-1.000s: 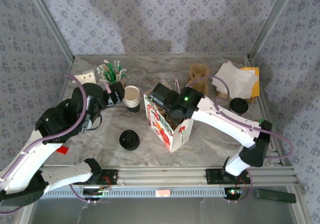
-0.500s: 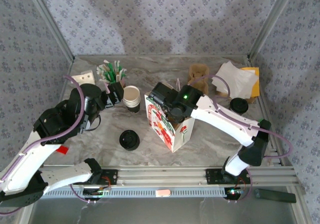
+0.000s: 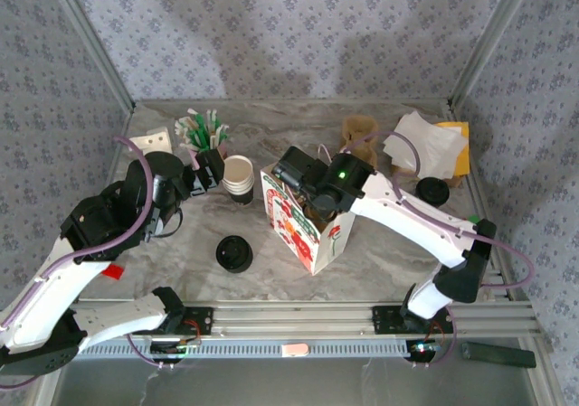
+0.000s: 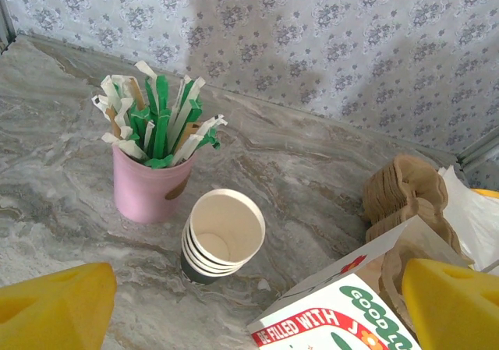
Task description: Pack the takeout coffee
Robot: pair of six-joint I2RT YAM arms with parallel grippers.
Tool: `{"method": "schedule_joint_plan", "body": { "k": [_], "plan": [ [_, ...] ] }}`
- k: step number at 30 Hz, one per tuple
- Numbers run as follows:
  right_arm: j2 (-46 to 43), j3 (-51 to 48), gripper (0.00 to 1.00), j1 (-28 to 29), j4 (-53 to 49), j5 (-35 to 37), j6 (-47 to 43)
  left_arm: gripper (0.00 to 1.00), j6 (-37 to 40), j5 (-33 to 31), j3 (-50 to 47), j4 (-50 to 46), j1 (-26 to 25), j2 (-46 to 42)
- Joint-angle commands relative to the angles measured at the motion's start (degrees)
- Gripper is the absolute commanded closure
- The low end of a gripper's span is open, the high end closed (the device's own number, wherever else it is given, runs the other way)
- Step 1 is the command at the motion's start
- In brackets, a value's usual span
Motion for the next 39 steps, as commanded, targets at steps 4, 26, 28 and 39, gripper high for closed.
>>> {"method": "schedule_joint_plan", "body": {
  "k": [4, 26, 28, 39],
  "plan": [
    [-0.82, 1.58, 0.66, -0.81, -4.22, 3.01, -1.38, 0.05, 0.62, 0.33, -0.18, -0.30, 0.40, -0.86],
    [6.49, 6.44, 0.65, -1.59, -7.55, 5.33, -4.76, 0.05, 0.96, 0.06, -0.31, -0.65, 0.44, -1.26],
    [5.73, 6.38, 0.66, -1.59, -7.40, 5.41, -4.22, 0.05, 0.98, 0.06, -0.35, -0.66, 0.40, -1.31],
    [0.35, 4.61, 0.66, -1.40, -2.22, 8.03, -5.03, 0.04, 0.62, 0.84, -0.47, -0.70, 0.43, -0.86]
  ]
}}
